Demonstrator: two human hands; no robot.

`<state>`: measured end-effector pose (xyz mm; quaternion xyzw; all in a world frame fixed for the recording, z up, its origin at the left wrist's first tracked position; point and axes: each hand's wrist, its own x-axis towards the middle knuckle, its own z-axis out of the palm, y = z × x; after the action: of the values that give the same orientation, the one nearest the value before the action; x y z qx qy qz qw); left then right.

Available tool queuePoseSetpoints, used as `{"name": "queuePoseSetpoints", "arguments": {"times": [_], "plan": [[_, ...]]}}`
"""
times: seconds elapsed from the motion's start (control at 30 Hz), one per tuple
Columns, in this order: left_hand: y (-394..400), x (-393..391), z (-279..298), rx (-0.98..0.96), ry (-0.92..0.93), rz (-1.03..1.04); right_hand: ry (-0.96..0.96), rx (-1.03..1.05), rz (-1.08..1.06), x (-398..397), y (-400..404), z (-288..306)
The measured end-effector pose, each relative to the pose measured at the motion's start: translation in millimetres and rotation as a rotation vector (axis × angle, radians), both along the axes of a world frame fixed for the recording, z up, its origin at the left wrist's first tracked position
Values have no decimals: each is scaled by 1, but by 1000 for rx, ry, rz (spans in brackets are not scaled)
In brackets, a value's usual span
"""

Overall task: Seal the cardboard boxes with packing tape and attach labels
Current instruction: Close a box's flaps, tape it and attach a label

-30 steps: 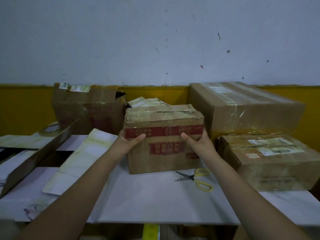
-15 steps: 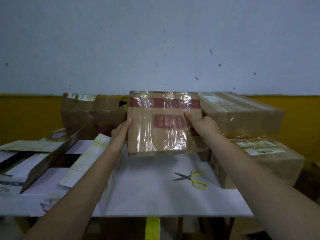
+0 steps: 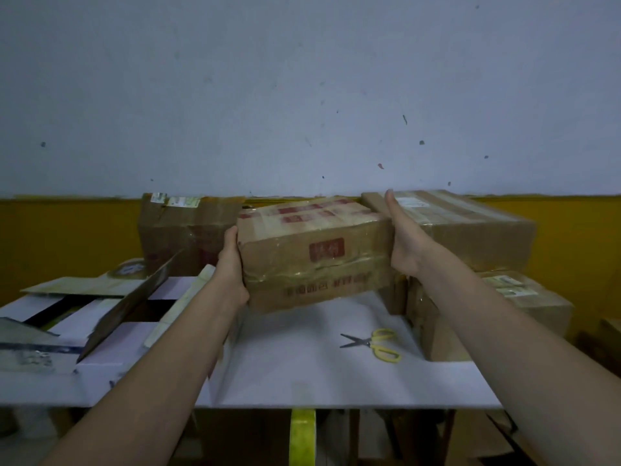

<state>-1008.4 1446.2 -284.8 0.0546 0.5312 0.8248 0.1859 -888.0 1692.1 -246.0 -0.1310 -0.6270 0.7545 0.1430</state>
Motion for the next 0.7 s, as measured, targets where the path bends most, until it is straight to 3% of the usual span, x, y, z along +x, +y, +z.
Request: {"name": "queuePoseSetpoints", "arguments": {"times": [0.17,0.37,0.7], "plan": [[-1,7,16,-76,14,-26,17,319,3,8,6,-8],[-1,9,9,-157,271,-139,31,314,-463,-7,7,-11],[26,3,4,-206,150,-103,-5,347,-253,-20,17,-4]]}}
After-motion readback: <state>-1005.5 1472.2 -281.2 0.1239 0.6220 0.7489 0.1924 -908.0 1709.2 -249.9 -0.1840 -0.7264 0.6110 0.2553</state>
